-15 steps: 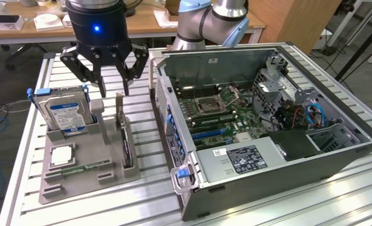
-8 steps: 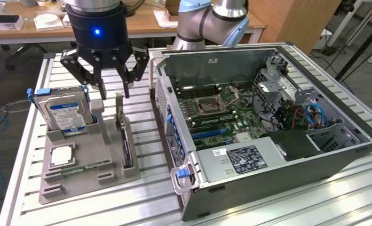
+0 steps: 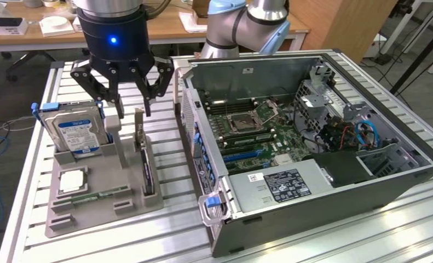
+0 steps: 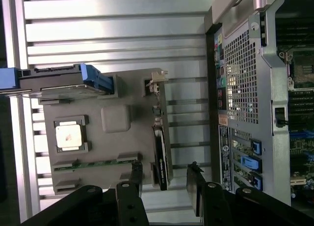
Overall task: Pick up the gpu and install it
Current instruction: 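Pick up the gpu and move the gpu toward the slot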
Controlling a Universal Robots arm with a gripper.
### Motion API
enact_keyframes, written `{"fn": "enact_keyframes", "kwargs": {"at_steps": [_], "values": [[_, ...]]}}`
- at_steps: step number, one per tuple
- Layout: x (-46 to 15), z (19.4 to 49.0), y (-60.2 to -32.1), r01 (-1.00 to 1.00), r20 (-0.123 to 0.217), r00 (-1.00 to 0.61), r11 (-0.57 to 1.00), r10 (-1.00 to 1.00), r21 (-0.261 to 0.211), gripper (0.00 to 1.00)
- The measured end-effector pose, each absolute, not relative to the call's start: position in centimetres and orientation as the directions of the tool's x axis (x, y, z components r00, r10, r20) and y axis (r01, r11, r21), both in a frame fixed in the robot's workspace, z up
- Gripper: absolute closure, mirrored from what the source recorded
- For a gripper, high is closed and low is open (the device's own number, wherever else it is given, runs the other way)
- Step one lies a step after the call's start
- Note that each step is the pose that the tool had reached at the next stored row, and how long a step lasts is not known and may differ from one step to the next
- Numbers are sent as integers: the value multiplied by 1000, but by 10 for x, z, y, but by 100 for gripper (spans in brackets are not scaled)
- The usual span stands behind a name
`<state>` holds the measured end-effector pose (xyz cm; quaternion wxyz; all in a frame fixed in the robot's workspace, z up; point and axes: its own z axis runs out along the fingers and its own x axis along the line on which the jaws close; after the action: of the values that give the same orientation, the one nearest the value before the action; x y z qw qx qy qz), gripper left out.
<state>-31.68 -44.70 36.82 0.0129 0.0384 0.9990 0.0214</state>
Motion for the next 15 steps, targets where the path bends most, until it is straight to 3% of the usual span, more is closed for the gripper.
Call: {"fn": "enact_keyframes", "kwargs": {"at_steps": [15], "values": [[-317, 362, -457, 76, -24, -997, 996, 77, 44, 51]]}}
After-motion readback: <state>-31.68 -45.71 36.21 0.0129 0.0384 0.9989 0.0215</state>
